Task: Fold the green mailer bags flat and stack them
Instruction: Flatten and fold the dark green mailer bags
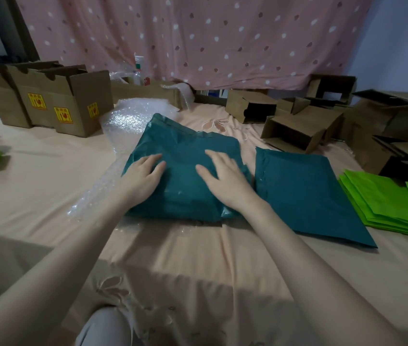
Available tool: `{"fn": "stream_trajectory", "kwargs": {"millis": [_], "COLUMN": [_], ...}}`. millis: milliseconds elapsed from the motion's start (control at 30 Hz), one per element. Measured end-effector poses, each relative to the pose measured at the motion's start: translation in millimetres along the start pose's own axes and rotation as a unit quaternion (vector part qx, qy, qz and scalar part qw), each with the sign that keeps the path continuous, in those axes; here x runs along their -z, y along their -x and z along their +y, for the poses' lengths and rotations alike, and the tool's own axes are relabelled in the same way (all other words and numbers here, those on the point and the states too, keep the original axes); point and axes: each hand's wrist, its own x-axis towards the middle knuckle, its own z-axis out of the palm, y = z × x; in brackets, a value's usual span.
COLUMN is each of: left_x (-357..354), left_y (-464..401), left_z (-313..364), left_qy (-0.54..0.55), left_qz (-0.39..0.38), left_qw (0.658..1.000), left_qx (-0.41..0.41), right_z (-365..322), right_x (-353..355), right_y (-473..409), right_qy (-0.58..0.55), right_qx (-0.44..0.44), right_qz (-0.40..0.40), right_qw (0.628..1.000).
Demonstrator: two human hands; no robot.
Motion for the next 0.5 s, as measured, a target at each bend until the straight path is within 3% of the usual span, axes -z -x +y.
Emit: {"fn": "stream_trajectory", "kwargs": {"millis": [100, 167, 267, 333, 400, 500], "left_x": [-1.1, -0.8, 1.6, 6.4, 13.3, 23.1], "left_y": [0.8, -0.7, -7.0, -12.9, -25.2, -51.1], "left_z": [-15.2, -15.7, -18.9, -23.6, -30.1, -35.2], "left_qy": [0.048, 0.044, 0.041, 0.055, 0.042, 0.071], "left_qz": [-0.025, -0.042, -0.084, -0.089, -0.037, 0.007], "left_qw": [0.998, 0.997, 0.993, 0.991, 0.996, 0.997], "left_qx": [0.037, 0.044, 0.070, 0.083, 0.072, -0.010], "right_z": [13.0, 23.1, 31.7, 35.8, 41.3, 43.9], "right_x": [-14.1, -17.1, -15.8, -11.4, -5.4, 2.4], "right_y": [-2.7, 1.3, 4.8, 3.5, -3.8, -23.5], "right_qy": [-0.072, -0.109, -0.084, -0.085, -0.098, -0.081], "right_qx": [-0.086, -0.138, -0.149, -0.149, -0.154, -0.117], "right_qz": [-0.094, -0.109, -0.121, -0.118, -0.087, -0.009], "right_qw": [0.989, 0.978, 0.978, 0.978, 0.979, 0.990]}}
